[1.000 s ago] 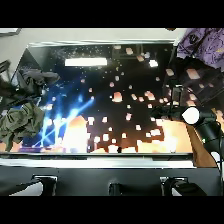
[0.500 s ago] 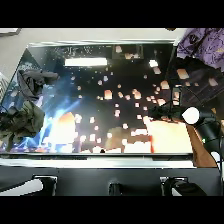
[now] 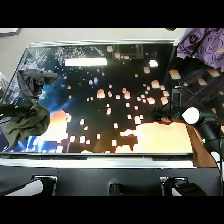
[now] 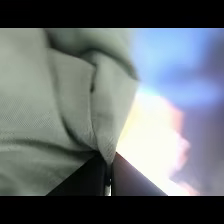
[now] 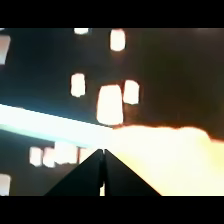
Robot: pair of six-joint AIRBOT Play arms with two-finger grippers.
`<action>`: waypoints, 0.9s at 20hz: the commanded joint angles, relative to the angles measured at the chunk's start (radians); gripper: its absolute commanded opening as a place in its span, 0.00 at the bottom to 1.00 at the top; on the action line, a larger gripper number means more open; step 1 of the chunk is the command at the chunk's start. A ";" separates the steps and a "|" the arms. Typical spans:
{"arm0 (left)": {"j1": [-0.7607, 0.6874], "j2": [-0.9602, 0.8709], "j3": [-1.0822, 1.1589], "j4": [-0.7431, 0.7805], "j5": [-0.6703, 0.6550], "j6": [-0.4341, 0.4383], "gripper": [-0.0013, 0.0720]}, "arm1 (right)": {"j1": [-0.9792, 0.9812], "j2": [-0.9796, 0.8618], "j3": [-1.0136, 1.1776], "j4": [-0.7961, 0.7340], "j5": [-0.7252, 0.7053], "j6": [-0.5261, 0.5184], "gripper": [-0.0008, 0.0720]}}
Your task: Fold the clothes and pants, and hang the long-sleeved shirts on hangers.
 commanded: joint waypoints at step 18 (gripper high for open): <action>-0.803 -0.032 0.002 -0.580 0.354 0.161 0.99 | -0.075 0.160 0.001 -0.539 0.293 0.345 0.53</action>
